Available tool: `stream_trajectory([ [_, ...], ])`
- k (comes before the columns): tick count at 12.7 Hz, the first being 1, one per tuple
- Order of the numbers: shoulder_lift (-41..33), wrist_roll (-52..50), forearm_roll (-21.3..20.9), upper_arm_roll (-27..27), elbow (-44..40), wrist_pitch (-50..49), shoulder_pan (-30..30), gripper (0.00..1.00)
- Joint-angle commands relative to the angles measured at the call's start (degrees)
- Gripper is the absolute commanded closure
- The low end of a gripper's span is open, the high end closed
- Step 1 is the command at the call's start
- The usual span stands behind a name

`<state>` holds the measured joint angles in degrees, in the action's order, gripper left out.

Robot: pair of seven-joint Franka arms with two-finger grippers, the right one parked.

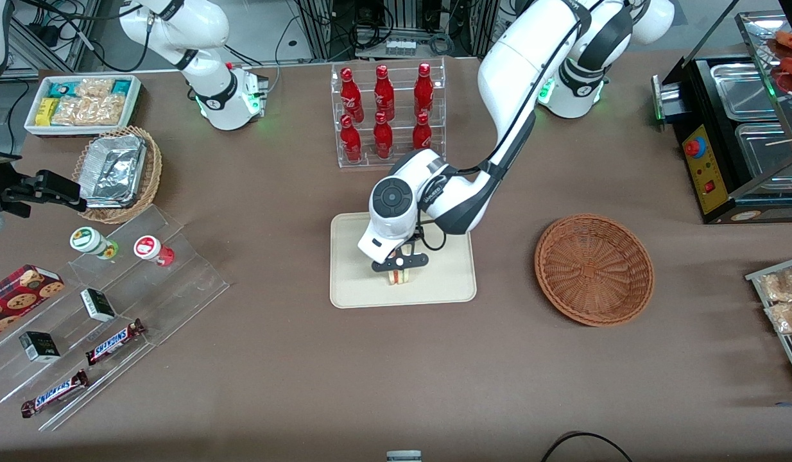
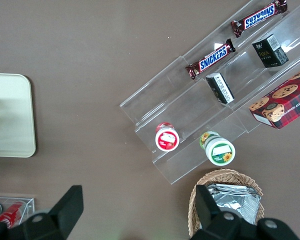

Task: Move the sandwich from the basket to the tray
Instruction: 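Lower the held sandwich onto the cream tray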

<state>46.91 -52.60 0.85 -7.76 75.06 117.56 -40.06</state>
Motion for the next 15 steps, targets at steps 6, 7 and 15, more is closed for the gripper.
stream_trajectory([
  [6, 0.6, -2.2, -2.7, 0.7, -1.1, 0.4, -1.4, 0.00],
  [7, -0.1, -2.2, -2.7, 0.7, -1.1, 0.1, -1.4, 0.00],
  [15, -10.5, -1.1, -1.9, 0.7, -1.7, -9.4, 1.4, 0.00],
])
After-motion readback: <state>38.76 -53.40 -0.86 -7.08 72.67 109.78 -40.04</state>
